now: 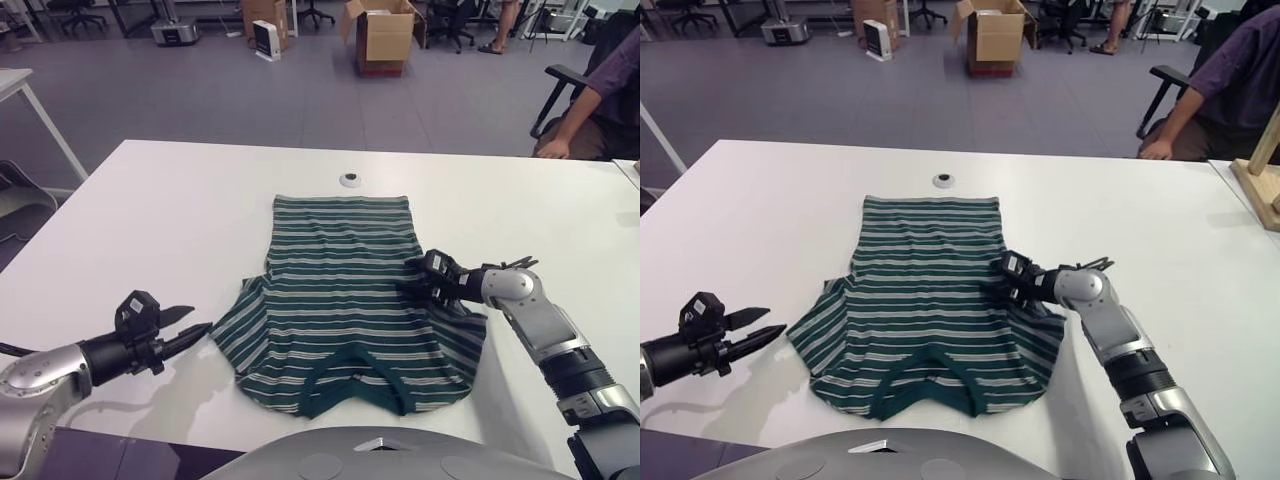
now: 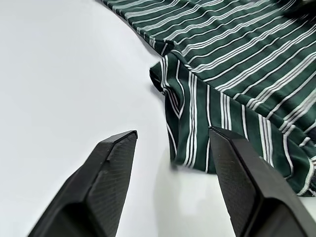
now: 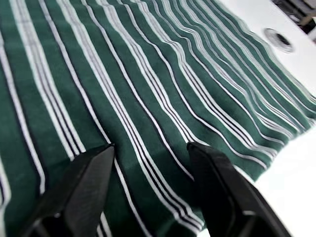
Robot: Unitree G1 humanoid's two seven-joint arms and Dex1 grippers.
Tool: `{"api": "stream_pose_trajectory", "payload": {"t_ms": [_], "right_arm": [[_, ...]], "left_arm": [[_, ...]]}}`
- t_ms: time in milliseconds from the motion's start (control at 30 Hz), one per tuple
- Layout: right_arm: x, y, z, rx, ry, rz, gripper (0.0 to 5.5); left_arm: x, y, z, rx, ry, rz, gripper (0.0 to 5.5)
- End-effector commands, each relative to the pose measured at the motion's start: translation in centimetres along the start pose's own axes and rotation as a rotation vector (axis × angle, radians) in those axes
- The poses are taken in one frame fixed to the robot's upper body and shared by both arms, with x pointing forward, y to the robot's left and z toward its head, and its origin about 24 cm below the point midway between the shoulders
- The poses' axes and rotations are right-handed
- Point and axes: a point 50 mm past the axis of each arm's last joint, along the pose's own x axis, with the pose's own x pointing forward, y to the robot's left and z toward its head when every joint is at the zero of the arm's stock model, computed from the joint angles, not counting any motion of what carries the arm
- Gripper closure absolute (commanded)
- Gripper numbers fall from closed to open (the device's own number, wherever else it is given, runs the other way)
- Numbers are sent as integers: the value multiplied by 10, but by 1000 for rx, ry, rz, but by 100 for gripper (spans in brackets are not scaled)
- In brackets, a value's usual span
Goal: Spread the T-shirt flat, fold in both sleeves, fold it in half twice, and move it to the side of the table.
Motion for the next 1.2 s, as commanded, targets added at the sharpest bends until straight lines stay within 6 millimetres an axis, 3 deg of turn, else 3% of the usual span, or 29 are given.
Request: {"api": "stream_pose_trajectory", "payload": {"t_ms": [33, 167, 267, 700, 900, 1000, 1067, 1200], "right_arm": [[-2, -2, 11, 28, -82, -9, 276], [-16, -16, 32, 58, -216, -93, 276], [-28, -25, 37, 67, -245, -150, 276], [-43, -21, 26, 134, -235, -229, 276], [-88, -13, -19, 356, -159, -300, 276], [-104, 1, -38, 580, -202, -280, 276], [-113, 13, -46, 697, -231, -237, 276], [-125, 34, -61, 839, -214, -173, 276]], "left_arm": [[5, -15, -18, -164, 31, 43, 284], [18, -26, -25, -307, 11, 61, 284], [24, -27, -37, -351, 51, 113, 341], [30, -32, -19, -466, -137, 63, 548], [25, -51, 20, -323, -242, -88, 548], [27, -65, 41, -216, -263, -173, 548], [34, -74, 45, -172, -230, -224, 548], [53, -84, 31, -109, -93, -267, 548]]}}
